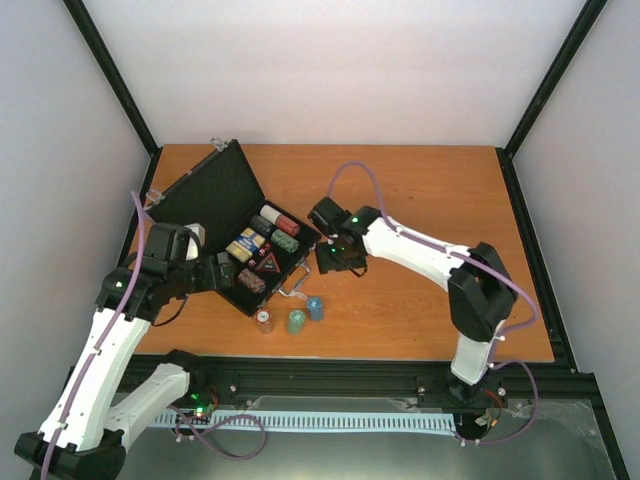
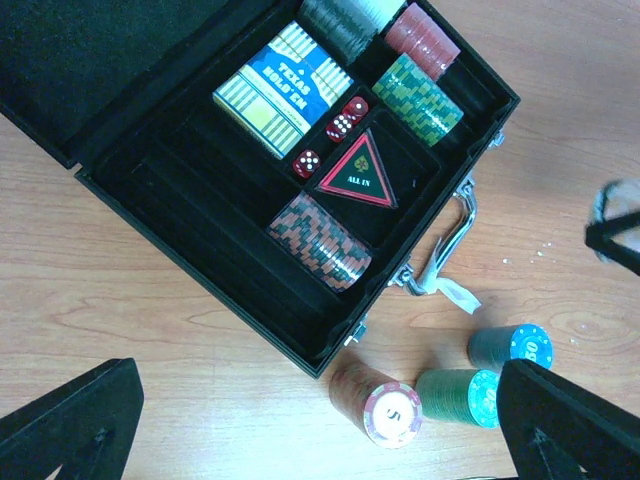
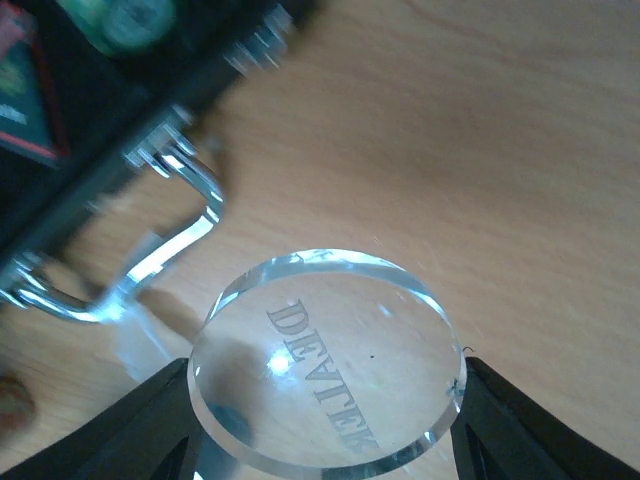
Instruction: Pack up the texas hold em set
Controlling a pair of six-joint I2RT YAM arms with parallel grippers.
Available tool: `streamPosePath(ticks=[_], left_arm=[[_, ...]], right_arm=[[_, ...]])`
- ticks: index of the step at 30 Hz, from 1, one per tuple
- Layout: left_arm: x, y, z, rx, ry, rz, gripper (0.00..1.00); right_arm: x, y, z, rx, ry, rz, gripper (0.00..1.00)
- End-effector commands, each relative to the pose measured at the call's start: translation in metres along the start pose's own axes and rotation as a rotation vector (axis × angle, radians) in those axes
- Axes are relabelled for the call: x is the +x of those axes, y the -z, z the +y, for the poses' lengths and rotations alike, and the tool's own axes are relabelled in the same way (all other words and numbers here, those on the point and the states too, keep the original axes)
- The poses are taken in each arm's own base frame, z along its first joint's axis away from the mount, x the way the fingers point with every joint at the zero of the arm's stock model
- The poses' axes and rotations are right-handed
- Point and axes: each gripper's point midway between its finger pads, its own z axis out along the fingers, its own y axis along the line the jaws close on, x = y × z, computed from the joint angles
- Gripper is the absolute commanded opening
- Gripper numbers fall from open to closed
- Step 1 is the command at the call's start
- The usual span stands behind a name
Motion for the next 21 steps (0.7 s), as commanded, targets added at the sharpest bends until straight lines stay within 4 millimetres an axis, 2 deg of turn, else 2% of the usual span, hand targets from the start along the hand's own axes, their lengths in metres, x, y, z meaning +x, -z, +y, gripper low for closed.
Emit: streamPosePath(ticks=[1,3,8,16,21], left_arm=[[-0.008,0.007,-0.005,0.026,0.009,-0.043,1.00],[-0.008,0.007,-0.006,0.029,0.007,-0.046,1.00],[-0.008,0.009,-0.006,0.036,0.007,-0.053,1.00],[-0.007,0.011,-0.007,0.043,-0.002,-0.055,1.00],[-0.005,0.014,-0.006,0.041,-0.007,-0.058,1.00]], right_arm=[[-0.040,0.004,0.040,-0.110,0.055,-0.046,0.40],[-0.056,0.004,0.057,-0.148,0.072,-0.058,0.40],[-0.079,-0.002,0.094,-0.217,0.110,-0.061,0.39],[-0.081,-0.015,0.151,-0.310,0.172,-0.032,0.38],[-0.078,-0.026,0.166,-0.325,0.187,-0.013,0.38]])
